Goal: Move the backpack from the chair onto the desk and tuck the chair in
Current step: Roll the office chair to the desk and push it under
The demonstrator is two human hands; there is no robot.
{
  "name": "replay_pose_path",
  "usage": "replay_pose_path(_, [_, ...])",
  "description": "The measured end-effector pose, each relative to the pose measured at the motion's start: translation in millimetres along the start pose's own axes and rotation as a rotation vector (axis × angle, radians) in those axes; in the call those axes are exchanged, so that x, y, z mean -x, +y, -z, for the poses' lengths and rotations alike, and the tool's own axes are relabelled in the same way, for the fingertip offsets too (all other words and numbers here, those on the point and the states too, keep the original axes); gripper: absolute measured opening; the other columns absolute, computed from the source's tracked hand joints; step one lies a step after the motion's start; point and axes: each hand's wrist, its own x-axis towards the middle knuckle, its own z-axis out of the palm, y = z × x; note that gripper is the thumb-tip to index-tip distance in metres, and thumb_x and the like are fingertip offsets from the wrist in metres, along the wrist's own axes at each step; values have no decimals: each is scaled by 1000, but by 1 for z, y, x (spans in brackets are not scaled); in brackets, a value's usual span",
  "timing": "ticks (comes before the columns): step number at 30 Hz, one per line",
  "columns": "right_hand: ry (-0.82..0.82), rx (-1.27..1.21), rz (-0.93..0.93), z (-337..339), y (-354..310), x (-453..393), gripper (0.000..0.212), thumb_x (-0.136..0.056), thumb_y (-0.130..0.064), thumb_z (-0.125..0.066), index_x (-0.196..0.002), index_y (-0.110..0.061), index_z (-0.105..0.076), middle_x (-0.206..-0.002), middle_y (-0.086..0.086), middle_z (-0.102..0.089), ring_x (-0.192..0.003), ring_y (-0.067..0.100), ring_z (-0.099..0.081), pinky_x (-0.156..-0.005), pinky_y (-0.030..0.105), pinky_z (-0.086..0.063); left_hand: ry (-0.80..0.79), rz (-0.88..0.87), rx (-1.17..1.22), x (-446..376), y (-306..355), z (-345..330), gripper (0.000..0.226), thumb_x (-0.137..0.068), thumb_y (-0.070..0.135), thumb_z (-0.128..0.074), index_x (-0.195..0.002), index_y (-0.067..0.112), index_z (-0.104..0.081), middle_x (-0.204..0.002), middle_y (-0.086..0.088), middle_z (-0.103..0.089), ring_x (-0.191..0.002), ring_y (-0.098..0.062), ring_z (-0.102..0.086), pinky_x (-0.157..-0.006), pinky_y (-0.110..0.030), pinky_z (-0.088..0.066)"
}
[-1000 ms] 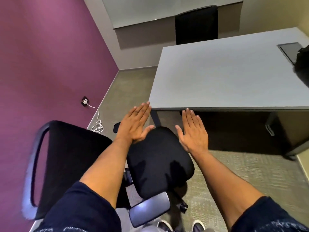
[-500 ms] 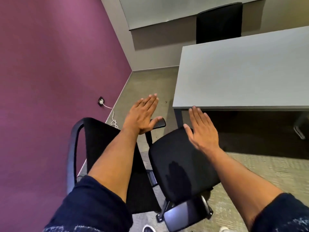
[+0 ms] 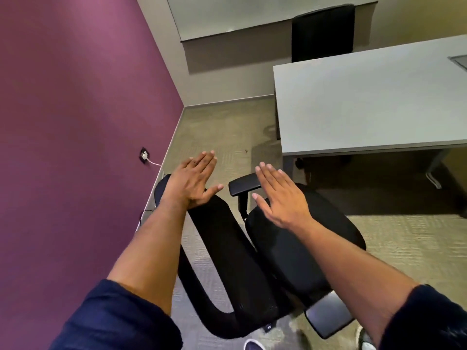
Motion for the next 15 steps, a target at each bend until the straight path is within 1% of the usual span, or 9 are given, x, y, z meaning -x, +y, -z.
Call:
replay_pose_path(4, [9,-62,44,-6,-35,-16,72,-106,-55,-31,-163,-12,-19,-170,5,-15,-158,16,-8,-127,41,-15,-33,3,-4,21,-28,-21,99,-87,79,1,-164,16,-11,-171,0,-3,-157,-17,-3,-125,-39,-8])
replay_pose_path(6, [16,-104,96,-8,-51,-21,73,-105,-56,-31,-163,-11,-21,-170,5,-18,-157,17,-11,-126,42,-17,-63,38,19,28,-35,-30,102,-84,80,3,-164,18,-10,-171,2,-1,-157,-15,-1,-125,-38,-6])
replay_pose_path(7, [-6,-111,142,-7,-59,-24,74,-106,-58,-29,-163,-12,-19,-170,5,-16,-157,16,-9,-126,42,-17,-77,71,44,30,-37,-33,103,-83,81,2,-164,19,-9,-171,3,0,-157,-14,0,-126,-38,-4])
replay_pose_path(9, [-92,-150,248,-5,-76,-31,77,-105,-61,-25,-164,-13,-12,-171,5,-13,-158,16,-7,-126,42,-15,-97,161,121,31,-39,-36,105,-80,81,1,-164,20,-12,-171,4,-3,-157,-13,1,-127,-38,-2])
replay_pose_path(12, [-276,-307,360,0,-104,-41,86,-102,-68,-23,-164,-11,-7,-171,8,-11,-157,18,-10,-126,42,-16,-116,244,172,29,-39,-37,105,-77,76,2,-162,20,-23,-170,6,-14,-157,-12,2,-127,-39,-3])
replay_pose_path(13, [-358,-375,360,2,-113,-43,92,-99,-72,-25,-164,-10,-2,-171,8,-7,-157,18,-10,-126,42,-18,-122,250,179,29,-38,-37,101,-79,74,0,-161,20,-27,-170,6,-16,-157,-12,3,-126,-39,-5])
replay_pose_path(15, [-527,-492,298,6,-128,-43,107,-93,-79,-34,-162,-11,11,-171,5,7,-157,17,-8,-125,42,-23,-127,259,179,29,-38,-38,81,-93,65,-16,-158,20,-34,-169,6,-18,-157,-12,3,-126,-39,-7])
